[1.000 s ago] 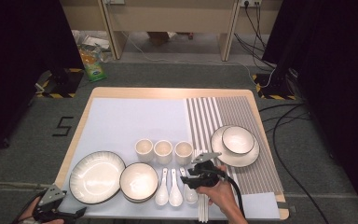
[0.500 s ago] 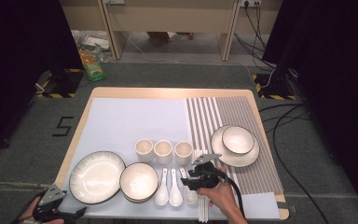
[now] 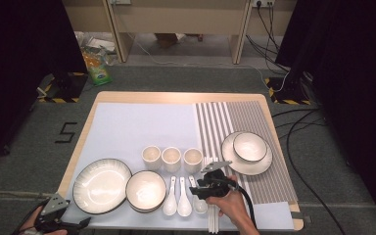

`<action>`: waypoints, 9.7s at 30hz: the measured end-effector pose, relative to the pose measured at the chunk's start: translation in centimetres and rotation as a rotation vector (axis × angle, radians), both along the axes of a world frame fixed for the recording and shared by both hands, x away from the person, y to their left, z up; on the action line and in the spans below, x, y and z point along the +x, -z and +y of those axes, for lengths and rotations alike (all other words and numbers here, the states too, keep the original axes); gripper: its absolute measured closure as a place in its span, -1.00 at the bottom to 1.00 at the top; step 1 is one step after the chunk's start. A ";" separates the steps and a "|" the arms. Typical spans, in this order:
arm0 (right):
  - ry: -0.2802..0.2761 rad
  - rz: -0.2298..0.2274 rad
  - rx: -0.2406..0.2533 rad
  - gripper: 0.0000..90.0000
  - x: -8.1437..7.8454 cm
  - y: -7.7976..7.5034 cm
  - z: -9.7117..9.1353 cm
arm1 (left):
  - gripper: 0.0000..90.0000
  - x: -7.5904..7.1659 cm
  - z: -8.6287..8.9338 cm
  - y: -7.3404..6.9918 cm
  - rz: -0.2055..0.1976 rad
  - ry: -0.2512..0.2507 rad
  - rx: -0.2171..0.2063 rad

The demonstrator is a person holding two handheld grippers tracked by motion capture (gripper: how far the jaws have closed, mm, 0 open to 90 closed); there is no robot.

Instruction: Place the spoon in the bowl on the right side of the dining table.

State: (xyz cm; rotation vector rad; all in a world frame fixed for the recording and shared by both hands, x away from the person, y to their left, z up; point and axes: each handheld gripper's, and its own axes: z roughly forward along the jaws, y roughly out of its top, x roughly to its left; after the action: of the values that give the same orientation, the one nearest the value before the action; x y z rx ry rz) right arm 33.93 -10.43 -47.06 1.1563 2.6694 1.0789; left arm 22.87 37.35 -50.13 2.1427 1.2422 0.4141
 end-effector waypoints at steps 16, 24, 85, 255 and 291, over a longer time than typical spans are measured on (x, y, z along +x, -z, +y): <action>-0.016 0.031 -0.123 0.43 0.6 0.1 2.0 | -1.00 -0.1 0.1 0.1 -0.010 0.000 -0.004; -0.001 0.075 -0.103 0.63 1.3 0.1 1.9 | -1.00 -0.1 0.1 0.0 -0.006 0.005 -0.005; 0.157 -0.141 0.338 0.90 2.9 -8.6 -10.3 | -1.00 -0.2 0.1 0.2 -0.020 -0.002 -0.017; 0.530 -0.244 -0.008 -0.01 5.3 -6.7 -21.7 | -1.00 -0.3 0.1 0.2 -0.028 -0.005 -0.011; 0.297 -0.262 -0.003 0.00 1.7 -7.5 -13.1 | -1.00 -0.3 0.1 0.2 -0.026 -0.006 -0.009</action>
State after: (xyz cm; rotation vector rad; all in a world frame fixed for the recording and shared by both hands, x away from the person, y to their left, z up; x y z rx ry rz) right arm 35.62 -23.56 -39.60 1.2608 2.2185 1.0864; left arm 22.59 37.46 -50.35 2.1204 1.2335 0.4371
